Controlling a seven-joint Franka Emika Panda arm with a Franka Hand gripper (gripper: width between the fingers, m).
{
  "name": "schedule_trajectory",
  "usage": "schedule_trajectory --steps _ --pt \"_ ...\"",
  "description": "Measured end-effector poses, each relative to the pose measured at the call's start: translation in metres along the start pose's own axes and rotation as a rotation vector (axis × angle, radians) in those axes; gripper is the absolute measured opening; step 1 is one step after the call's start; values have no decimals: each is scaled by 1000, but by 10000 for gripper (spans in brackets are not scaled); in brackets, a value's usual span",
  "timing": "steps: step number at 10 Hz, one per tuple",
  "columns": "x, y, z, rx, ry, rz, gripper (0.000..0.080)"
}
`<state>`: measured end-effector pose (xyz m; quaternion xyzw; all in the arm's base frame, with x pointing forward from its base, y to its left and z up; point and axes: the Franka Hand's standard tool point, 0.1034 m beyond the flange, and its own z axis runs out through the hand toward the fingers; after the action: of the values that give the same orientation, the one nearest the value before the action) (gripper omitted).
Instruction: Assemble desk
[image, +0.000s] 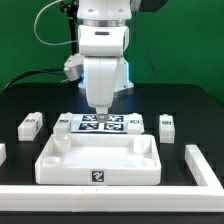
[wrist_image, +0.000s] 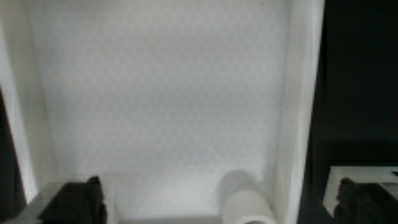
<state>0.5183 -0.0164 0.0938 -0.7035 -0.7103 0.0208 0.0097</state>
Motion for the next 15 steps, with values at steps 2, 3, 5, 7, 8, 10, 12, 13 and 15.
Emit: schedule_trajectory --steps 2,3,5,7,8,10,12,13,15 --pt "0 0 1 1 1 23 650" --pt "-2 -2 1 8 1 14 650" --pt "-6 -15 14 21 7 14 650" --pt "-5 -41 43 -4 20 -5 650" --pt "-4 -47 53 -2 25 -3 650" --pt "-5 -53 80 -6 40 11 650" --pt "-3 -47 86 -40 44 21 650" --pt "-4 -48 86 -36 44 23 650" --pt "-4 -48 87 -36 44 24 529"
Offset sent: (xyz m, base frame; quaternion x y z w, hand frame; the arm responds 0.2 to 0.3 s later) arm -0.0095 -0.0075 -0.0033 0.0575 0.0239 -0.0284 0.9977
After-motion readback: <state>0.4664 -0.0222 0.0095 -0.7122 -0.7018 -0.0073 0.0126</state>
